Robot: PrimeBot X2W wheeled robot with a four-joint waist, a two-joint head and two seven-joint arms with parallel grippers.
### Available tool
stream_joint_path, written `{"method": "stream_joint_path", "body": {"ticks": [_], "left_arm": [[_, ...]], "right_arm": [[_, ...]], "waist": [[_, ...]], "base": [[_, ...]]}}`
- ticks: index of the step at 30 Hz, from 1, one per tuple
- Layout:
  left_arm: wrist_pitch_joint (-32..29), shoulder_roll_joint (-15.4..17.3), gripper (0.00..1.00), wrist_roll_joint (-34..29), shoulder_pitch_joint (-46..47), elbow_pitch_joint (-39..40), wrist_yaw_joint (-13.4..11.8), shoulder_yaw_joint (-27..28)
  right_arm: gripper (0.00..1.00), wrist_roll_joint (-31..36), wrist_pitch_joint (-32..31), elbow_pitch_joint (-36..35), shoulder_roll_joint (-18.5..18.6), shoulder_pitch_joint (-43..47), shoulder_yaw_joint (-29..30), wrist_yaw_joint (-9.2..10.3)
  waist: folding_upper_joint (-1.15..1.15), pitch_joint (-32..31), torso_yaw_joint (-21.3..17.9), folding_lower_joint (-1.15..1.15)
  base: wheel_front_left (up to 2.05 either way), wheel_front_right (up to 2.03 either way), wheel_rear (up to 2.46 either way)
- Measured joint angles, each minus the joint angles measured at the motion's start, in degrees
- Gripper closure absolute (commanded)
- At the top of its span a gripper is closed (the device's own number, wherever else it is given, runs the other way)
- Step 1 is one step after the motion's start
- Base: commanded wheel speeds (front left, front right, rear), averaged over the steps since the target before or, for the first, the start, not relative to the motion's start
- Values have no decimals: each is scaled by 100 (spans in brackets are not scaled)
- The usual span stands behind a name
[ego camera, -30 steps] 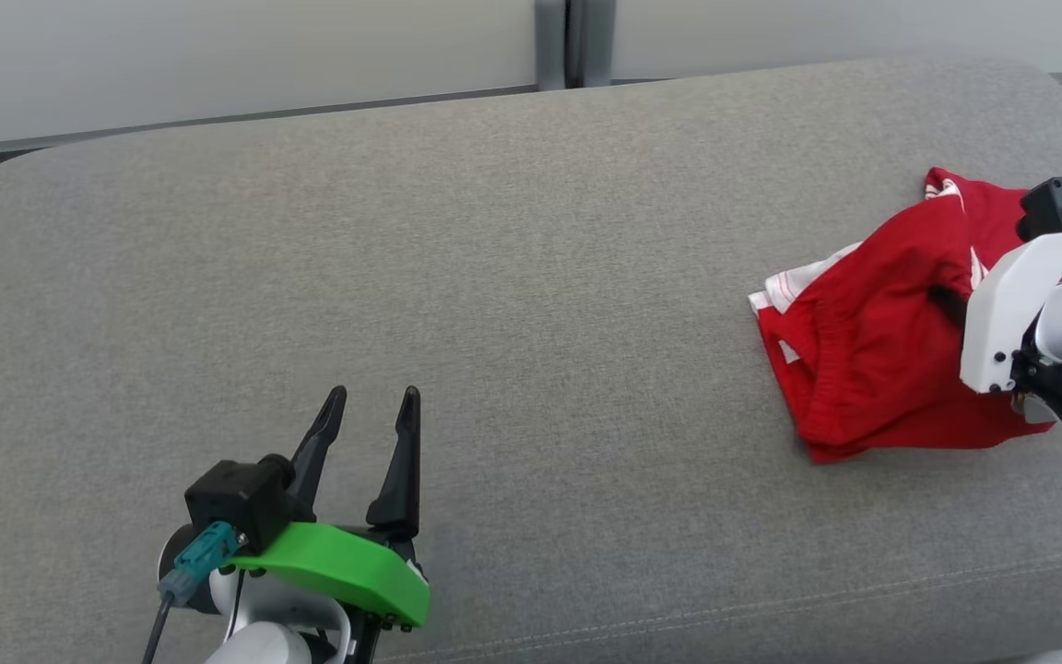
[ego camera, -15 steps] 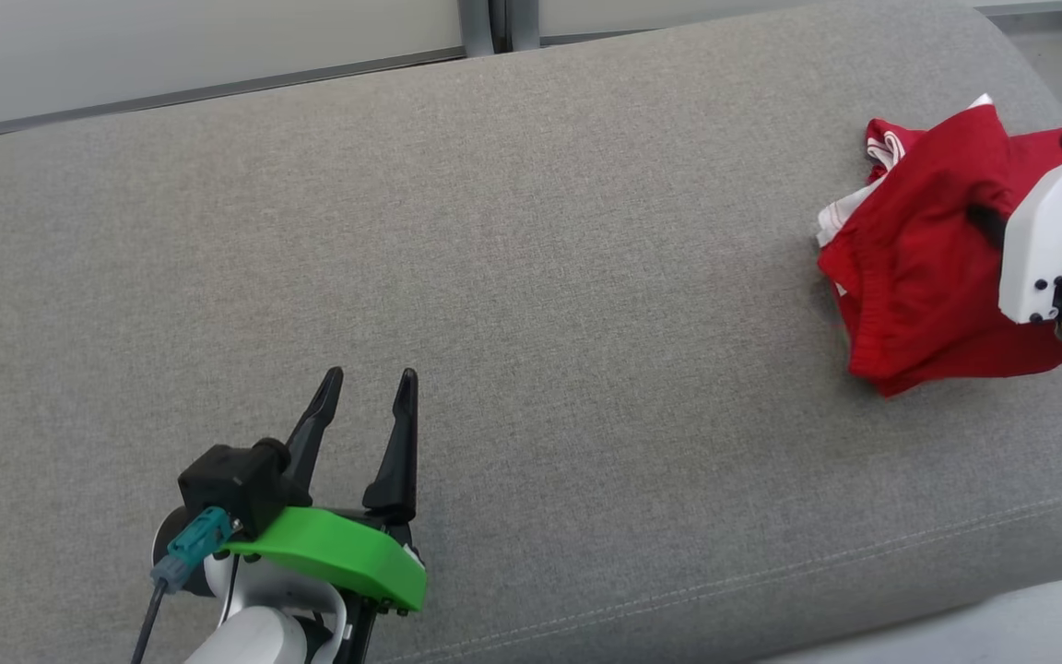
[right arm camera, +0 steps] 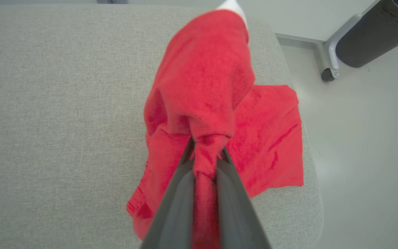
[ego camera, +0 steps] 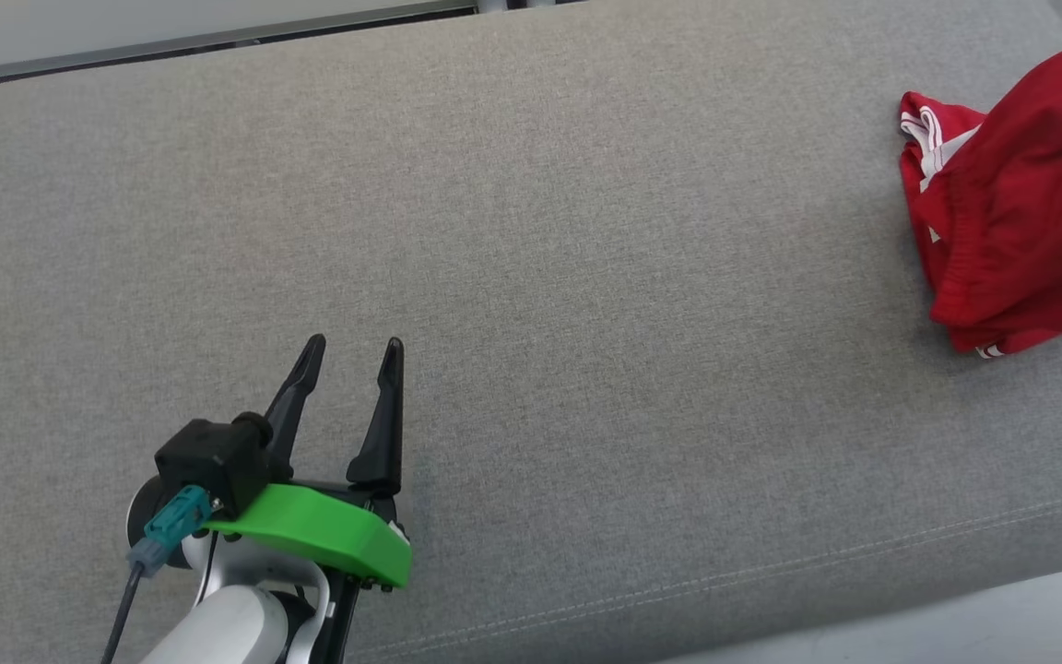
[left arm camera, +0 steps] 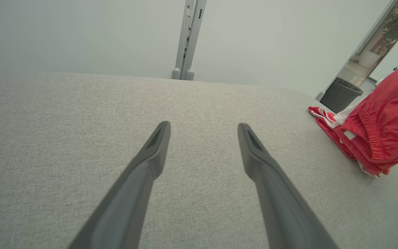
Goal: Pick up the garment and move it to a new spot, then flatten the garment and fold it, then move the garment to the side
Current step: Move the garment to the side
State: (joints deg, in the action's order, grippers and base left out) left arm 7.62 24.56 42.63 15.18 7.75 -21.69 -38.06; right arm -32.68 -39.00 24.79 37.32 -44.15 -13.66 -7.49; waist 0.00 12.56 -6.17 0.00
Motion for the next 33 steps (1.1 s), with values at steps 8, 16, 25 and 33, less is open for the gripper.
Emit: {"method": "stream_joint_path", "body": {"ticks": [8, 16, 25, 33], "left_arm": [[-155, 171, 0, -116, 208, 200, -66, 27], [-314, 304, 0, -257, 411, 374, -109, 7], [-533, 446, 0, -385, 526, 535, -170, -80], [-708, 539, 0, -457, 604, 648, -208, -156]], "right_arm": [[100, 425, 308, 560, 57, -214, 94, -1], [100, 916, 990, 1148, 255, -478, -218, -1], [100, 1181, 1618, 1896, 386, -858, -411, -4], [25, 1239, 2212, 2412, 397, -989, -505, -5]], "waist": [[0, 363, 45, 0], [0, 733, 104, 0], [0, 1040, 186, 0], [0, 1164, 184, 0]], "base": [[0, 0, 0], [0, 0, 0], [0, 0, 0], [0, 0, 0]]}}
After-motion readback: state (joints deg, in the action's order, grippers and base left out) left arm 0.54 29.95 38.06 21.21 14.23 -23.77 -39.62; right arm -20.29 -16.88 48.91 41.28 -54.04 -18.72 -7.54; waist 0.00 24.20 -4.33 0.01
